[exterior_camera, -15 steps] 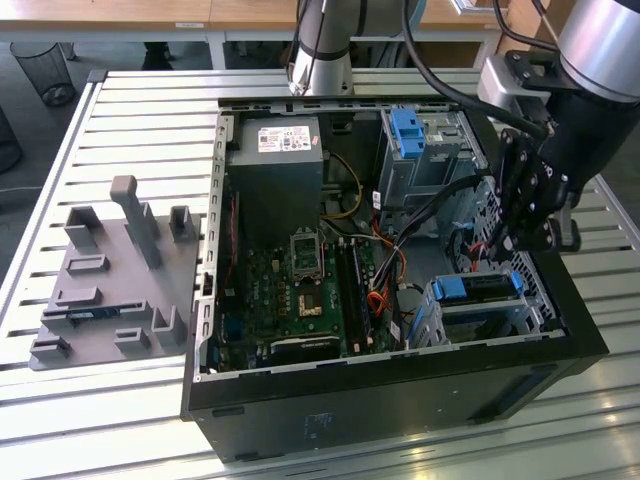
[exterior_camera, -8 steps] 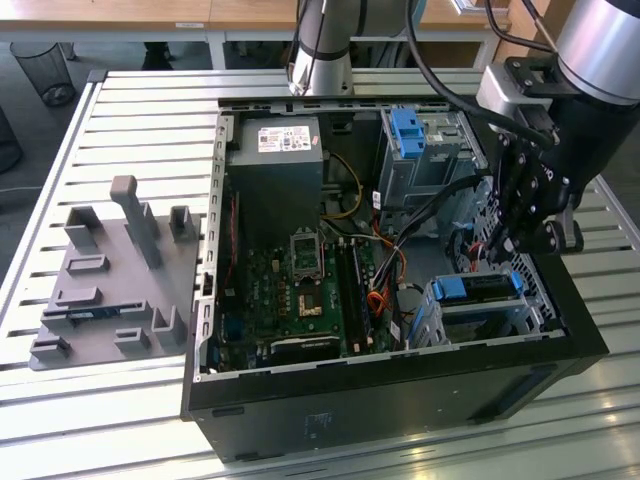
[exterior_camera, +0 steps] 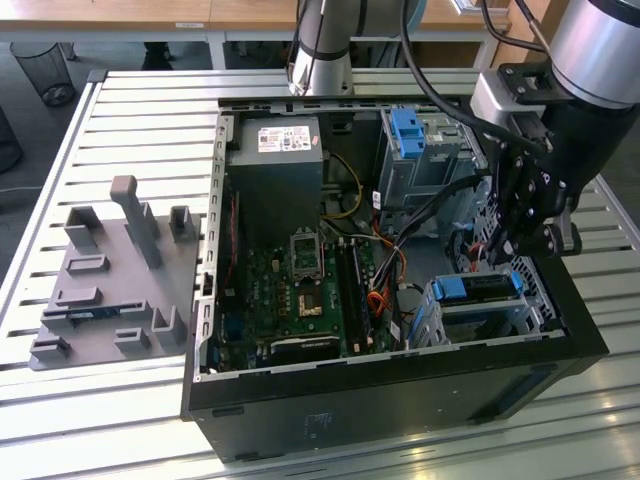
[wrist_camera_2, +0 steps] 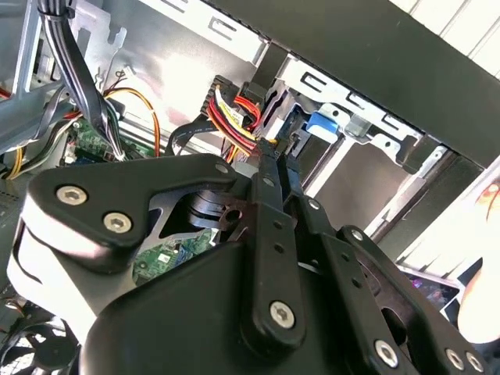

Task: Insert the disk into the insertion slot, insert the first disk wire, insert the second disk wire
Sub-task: 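Insert the first disk wire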

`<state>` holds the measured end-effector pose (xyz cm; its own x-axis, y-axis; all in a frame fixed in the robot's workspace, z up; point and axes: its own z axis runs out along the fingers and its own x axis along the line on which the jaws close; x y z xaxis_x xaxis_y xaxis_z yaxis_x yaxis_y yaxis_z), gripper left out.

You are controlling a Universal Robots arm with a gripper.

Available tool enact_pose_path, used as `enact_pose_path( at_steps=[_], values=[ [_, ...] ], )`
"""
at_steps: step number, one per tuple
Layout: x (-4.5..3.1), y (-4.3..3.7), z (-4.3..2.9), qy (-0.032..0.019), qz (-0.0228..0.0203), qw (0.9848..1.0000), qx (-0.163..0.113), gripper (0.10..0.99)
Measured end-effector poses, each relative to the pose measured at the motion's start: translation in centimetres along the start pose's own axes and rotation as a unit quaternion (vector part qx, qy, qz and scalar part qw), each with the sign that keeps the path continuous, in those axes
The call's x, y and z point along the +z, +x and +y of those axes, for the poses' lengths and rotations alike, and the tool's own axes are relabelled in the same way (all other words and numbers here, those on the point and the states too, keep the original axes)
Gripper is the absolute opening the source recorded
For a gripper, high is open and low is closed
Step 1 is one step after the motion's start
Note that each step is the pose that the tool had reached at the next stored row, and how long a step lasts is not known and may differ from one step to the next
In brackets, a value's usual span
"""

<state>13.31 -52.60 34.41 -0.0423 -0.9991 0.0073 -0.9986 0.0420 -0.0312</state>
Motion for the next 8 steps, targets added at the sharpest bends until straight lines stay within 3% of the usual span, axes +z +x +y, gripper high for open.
enact_pose_path(
  at_steps=[8],
  values=[
    [0.42, 0.4, 0.24, 0.0005, 0.0001, 1.0, -0.001, 0.165]
  ],
)
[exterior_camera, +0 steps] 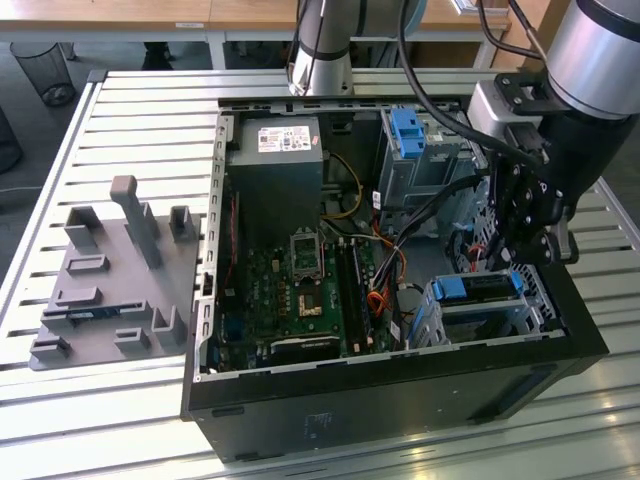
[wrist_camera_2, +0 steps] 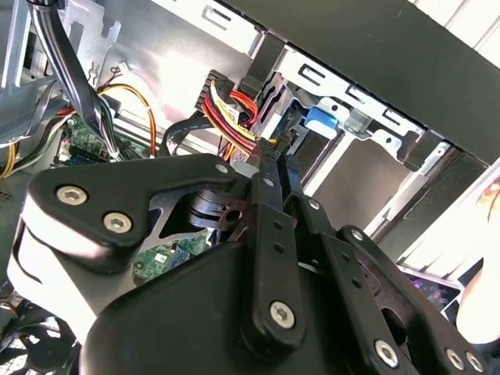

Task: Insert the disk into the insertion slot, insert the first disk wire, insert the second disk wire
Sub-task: 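Insert the first disk wire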

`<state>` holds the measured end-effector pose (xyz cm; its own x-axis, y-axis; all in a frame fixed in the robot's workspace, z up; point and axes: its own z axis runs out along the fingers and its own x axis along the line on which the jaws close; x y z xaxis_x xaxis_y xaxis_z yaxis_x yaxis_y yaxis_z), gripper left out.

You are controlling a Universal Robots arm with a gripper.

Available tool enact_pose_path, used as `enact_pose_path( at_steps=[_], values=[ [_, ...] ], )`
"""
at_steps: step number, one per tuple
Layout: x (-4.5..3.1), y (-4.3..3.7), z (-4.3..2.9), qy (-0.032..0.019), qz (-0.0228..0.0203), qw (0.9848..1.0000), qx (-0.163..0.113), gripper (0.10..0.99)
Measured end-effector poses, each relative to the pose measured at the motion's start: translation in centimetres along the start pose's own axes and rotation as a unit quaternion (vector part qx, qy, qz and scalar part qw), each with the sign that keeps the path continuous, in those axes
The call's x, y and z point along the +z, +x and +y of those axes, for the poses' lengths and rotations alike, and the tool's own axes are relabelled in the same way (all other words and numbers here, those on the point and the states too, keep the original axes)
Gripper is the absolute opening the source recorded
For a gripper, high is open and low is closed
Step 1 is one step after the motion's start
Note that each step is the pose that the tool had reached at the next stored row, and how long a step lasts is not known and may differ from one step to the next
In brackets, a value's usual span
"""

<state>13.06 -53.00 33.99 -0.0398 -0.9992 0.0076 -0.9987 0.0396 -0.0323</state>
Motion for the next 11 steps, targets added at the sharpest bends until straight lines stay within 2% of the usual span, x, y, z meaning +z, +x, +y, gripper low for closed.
enact_pose_path(
  at_steps=[4, 8, 11],
  values=[
    [0.13, 0.11, 0.09, 0.0025, 0.0, 1.0, 0.0, 0.165],
    [0.18, 0.2, 0.42, 0.0121, -0.0006, 0.9999, -0.002, 0.165],
    [0.21, 0.22, 0.51, 0.0144, -0.0005, 0.9999, -0.002, 0.165]
  ],
)
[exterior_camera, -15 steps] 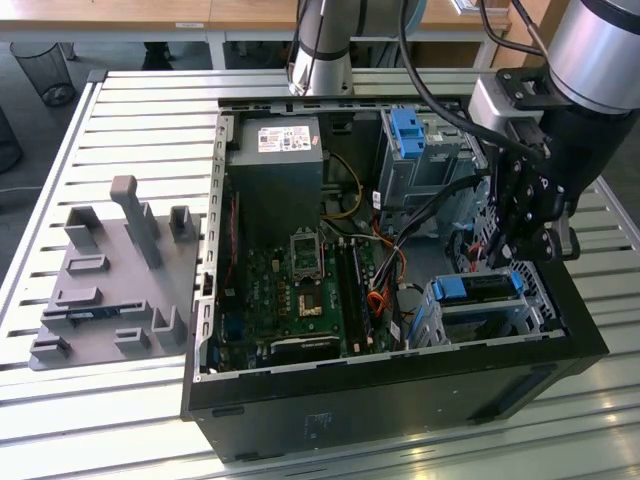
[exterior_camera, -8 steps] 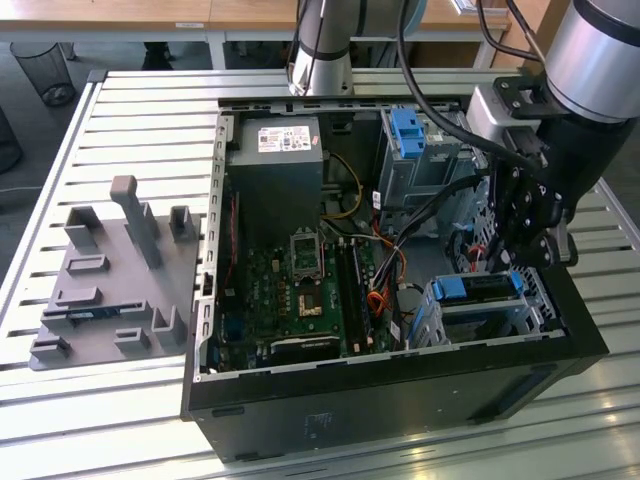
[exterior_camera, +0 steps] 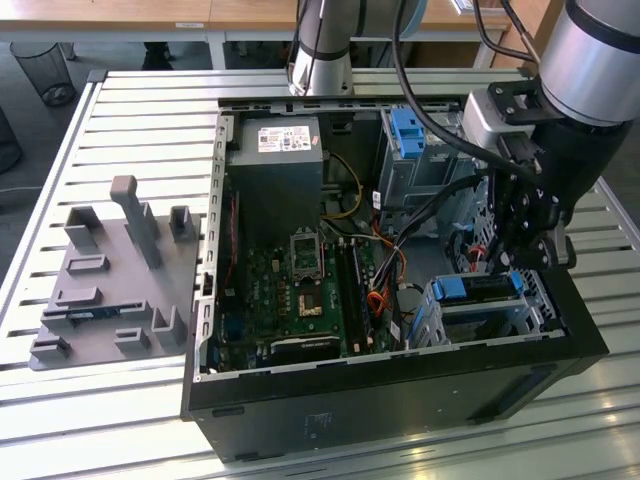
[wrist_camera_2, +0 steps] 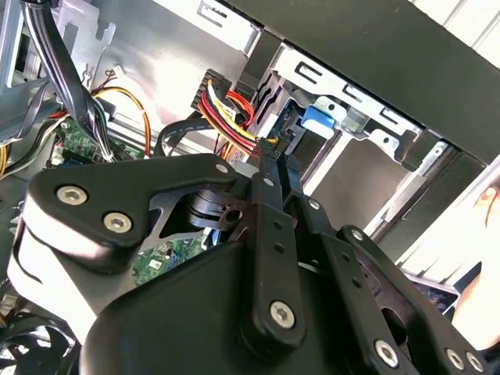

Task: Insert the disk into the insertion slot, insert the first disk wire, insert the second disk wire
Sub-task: 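Insert the first disk wire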

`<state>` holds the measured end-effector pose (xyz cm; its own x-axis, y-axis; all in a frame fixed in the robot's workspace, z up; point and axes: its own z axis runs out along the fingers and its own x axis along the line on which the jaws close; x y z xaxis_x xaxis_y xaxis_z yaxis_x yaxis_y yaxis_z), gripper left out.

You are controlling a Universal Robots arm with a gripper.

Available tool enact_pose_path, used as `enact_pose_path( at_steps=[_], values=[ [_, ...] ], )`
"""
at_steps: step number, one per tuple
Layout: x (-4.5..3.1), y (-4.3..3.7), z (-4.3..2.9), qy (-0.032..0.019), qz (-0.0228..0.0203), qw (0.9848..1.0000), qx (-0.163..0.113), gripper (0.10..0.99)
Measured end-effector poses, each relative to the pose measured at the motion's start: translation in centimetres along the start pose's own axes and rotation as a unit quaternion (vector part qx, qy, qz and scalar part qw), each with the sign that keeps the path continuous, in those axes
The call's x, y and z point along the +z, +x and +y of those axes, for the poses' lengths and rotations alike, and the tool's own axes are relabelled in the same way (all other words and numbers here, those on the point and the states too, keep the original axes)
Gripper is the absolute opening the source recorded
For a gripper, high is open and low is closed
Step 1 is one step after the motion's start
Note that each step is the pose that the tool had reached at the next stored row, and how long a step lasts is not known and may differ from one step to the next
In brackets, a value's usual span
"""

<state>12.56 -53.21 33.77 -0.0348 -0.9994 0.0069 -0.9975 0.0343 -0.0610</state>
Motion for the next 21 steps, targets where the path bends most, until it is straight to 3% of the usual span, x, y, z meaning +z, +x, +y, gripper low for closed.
enact_pose_path(
  at_steps=[8, 21],
  values=[
    [0.1, 0.27, 0.08, 0.0013, 0.0001, 1.0, 0.0, 0.165],
    [0.38, 0.42, 0.4, 0.0079, 0.0, 1.0, 0.0, 0.165]
  ],
)
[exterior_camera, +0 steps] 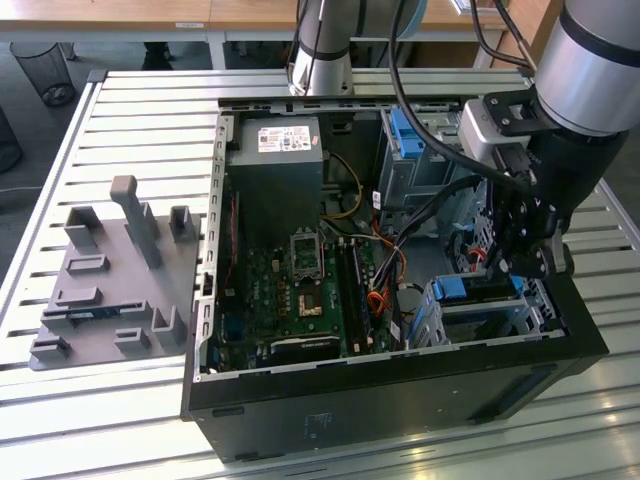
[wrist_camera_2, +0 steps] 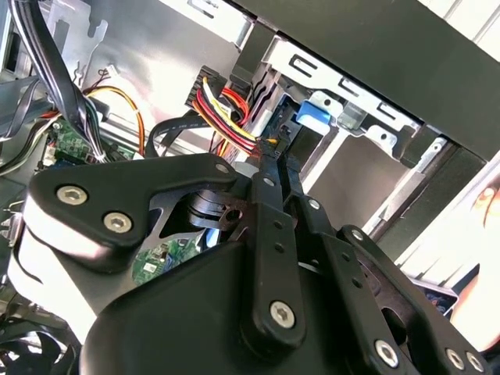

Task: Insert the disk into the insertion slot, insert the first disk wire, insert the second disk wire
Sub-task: 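Insert the first disk wire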

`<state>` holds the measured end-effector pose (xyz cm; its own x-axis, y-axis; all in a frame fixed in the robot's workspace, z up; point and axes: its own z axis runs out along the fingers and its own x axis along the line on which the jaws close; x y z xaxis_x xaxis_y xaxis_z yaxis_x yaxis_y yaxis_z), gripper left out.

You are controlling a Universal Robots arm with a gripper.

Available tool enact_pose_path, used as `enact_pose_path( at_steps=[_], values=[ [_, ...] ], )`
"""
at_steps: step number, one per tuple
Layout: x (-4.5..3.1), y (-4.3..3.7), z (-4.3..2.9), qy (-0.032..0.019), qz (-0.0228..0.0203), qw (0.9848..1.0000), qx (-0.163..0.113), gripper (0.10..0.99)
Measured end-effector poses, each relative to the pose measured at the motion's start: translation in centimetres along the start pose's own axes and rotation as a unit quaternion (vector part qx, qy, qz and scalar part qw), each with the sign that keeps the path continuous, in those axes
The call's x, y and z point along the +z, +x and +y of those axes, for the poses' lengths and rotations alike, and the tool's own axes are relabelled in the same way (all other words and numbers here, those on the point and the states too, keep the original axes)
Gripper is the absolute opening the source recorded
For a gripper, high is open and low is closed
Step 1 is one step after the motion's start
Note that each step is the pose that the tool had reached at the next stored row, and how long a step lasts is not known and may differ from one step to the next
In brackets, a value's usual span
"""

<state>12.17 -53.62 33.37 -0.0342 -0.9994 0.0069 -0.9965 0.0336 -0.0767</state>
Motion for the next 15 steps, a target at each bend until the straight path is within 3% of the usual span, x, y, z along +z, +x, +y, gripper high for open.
enact_pose_path(
  at_steps=[15],
  values=[
    [0.05, 0.0, 0.02, 0.001, 0.0006, 1.0, 0.005, 0.165]
  ],
)
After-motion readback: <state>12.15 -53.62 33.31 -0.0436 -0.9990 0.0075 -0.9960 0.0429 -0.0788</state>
